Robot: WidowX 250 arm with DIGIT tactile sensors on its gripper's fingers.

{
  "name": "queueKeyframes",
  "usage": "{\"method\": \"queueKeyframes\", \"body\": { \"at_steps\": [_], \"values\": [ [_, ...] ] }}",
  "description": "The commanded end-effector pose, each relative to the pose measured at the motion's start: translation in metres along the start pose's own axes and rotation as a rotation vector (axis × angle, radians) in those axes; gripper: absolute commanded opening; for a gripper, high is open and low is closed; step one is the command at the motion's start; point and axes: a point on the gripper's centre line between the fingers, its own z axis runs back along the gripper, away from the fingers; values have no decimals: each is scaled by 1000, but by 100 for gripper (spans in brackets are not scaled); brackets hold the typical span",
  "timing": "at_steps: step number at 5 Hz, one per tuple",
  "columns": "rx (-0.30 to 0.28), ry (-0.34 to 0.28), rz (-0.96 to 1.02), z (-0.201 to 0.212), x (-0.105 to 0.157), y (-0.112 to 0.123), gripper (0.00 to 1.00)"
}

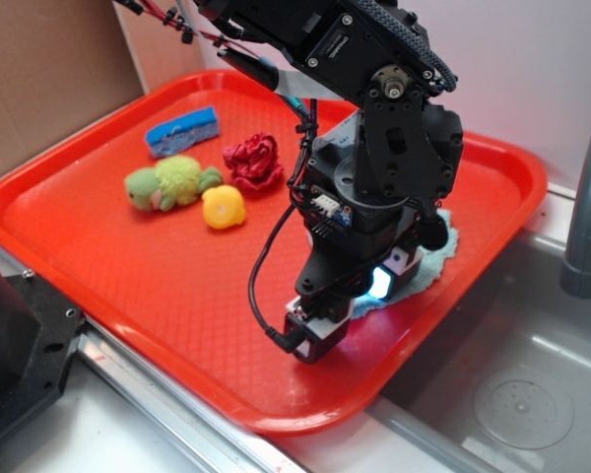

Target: Grab the blue cloth.

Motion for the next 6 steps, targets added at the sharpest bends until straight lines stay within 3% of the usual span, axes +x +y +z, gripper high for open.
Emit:
{"method": "queueKeyframes", "body": {
  "at_steps": [1, 3, 4, 5, 6],
  "values": [
    [-290, -282, -276, 3, 47, -60, 0],
    [-297, -272, -311, 8, 50, -64, 0],
    [-289, -175, -419, 40, 51, -60, 0],
    [-289, -79, -490, 81, 82, -59, 0],
    [-289, -30, -565, 109, 122, -65, 0]
  ]
}}
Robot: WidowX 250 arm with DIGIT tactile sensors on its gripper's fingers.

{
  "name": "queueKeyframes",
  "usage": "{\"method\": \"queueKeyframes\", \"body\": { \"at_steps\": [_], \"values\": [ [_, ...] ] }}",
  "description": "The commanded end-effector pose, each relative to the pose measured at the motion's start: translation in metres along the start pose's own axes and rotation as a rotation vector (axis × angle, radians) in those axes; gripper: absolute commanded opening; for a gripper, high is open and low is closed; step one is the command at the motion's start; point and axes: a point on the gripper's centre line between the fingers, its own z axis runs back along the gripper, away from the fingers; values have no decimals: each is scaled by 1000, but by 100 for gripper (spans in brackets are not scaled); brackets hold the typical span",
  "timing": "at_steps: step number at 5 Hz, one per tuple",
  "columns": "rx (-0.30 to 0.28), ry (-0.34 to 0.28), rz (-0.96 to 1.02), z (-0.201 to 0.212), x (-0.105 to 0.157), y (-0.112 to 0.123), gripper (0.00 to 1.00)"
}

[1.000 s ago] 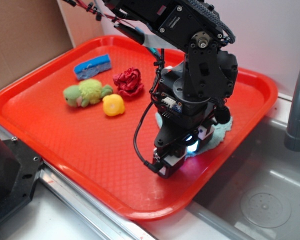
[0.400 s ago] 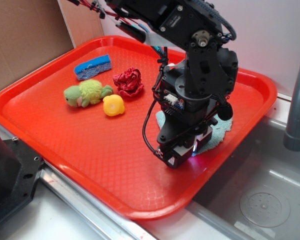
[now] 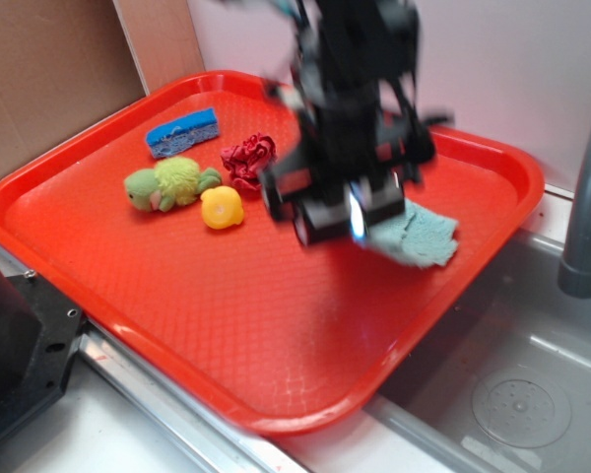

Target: Grab the blue cloth.

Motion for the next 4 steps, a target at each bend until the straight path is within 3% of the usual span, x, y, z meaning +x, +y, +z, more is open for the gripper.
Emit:
{"method": "queueKeyframes", "body": {
  "at_steps": [1, 2, 3, 4],
  "values": [
    [-52, -73, -298, 72, 99, -6, 0],
    [-44, -119, -426, 100, 118, 3, 0],
    [-31, -100, -534, 110, 129, 11, 0],
    [-60, -118, -603, 120, 141, 22, 0]
  ]
}}
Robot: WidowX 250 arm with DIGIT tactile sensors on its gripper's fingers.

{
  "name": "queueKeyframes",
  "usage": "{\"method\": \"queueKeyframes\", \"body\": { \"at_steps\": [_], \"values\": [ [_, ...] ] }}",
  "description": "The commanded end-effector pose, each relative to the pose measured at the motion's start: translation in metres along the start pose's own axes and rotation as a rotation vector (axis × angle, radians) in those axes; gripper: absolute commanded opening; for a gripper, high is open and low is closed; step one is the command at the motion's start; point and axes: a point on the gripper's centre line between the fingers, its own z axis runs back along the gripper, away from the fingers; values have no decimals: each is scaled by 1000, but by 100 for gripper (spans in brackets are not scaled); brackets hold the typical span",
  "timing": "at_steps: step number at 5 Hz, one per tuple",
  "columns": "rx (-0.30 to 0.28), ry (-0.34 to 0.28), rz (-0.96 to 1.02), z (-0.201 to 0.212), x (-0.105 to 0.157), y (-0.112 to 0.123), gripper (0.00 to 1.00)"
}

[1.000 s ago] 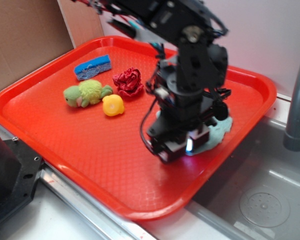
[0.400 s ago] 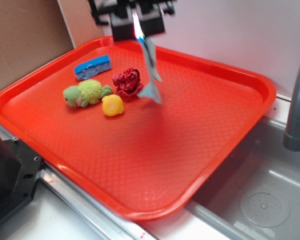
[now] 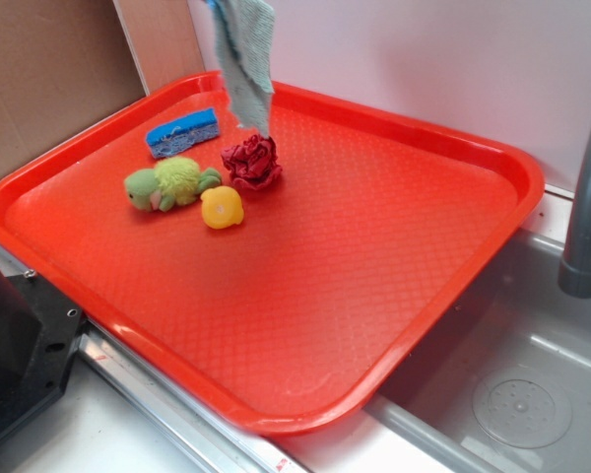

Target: Grab the blue cloth.

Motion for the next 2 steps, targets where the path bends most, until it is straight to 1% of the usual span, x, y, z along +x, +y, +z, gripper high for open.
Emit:
{"method": "queueKeyframes", "body": {
  "at_steps": [1, 2],
  "values": [
    [-80, -111, -95, 31, 25, 11, 0],
    [-60, -103, -56, 26, 31, 13, 0]
  ]
}}
